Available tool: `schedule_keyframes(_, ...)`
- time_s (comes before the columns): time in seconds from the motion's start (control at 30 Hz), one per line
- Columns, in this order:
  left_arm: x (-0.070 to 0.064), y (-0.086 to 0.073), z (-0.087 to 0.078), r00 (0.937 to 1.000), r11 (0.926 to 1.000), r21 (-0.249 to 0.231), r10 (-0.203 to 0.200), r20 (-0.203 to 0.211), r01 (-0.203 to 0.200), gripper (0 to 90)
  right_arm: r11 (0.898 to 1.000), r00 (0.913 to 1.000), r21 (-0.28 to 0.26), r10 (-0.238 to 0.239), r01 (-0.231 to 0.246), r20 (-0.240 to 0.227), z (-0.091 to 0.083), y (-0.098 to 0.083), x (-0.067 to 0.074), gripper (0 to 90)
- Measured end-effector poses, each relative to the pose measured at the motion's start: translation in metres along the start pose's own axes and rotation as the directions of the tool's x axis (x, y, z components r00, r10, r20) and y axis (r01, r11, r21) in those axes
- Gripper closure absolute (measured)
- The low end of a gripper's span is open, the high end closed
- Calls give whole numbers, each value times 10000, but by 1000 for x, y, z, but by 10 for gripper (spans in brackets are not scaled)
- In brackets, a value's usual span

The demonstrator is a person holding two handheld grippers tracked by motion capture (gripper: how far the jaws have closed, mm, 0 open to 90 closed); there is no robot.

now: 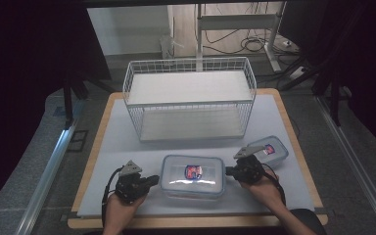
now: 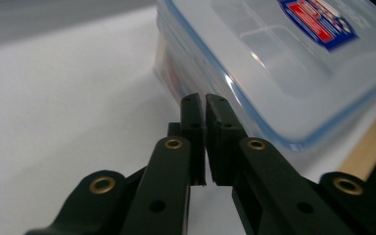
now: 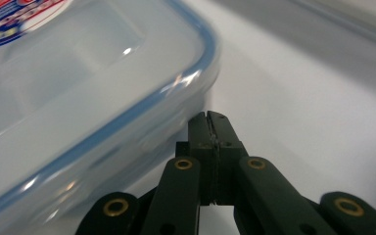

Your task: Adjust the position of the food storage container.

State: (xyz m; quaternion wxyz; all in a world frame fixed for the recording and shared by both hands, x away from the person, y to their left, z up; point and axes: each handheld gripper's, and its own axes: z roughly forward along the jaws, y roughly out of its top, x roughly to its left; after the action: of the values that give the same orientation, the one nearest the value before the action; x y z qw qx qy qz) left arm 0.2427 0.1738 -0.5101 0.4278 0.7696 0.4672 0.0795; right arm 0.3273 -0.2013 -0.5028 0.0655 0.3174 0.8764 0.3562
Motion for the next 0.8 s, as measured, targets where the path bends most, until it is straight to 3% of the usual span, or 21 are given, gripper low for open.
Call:
schedule_keyframes(0.1,-3,-10,-5,9996,9996,240,142,227,-148,861,10000,9995,-9,8,-8,-306,-9,-12,8,896)
schedule_keyframes(0.27,-8,-12,-4,9989,9970,643,412,215,-425,900,10000,9971,-45,-71,67,-763,-23,-29,25,895)
schedule_keyframes(0.3,-9,-13,-2,9985,9960,742,470,272,-489,900,9999,9937,-39,-149,146,-1112,-28,-38,36,895)
schedule_keyframes(0.4,-10,-13,0,9982,9953,819,496,328,-521,900,9997,9903,-28,-228,227,-1371,-29,-43,46,895)
schedule_keyframes(0.43,-11,-12,2,9984,9955,801,493,278,-514,900,9988,9851,-95,-497,488,-1648,-28,-43,55,896)
schedule_keyframes(0.57,-11,-9,5,9980,9948,803,607,176,-619,900,9966,9792,-171,-824,806,-1857,-24,-35,60,896)
schedule_keyframes(0.8,-11,-5,11,9976,9935,912,679,106,-685,900,9970,9830,-159,-772,756,-1667,-21,-33,56,896)
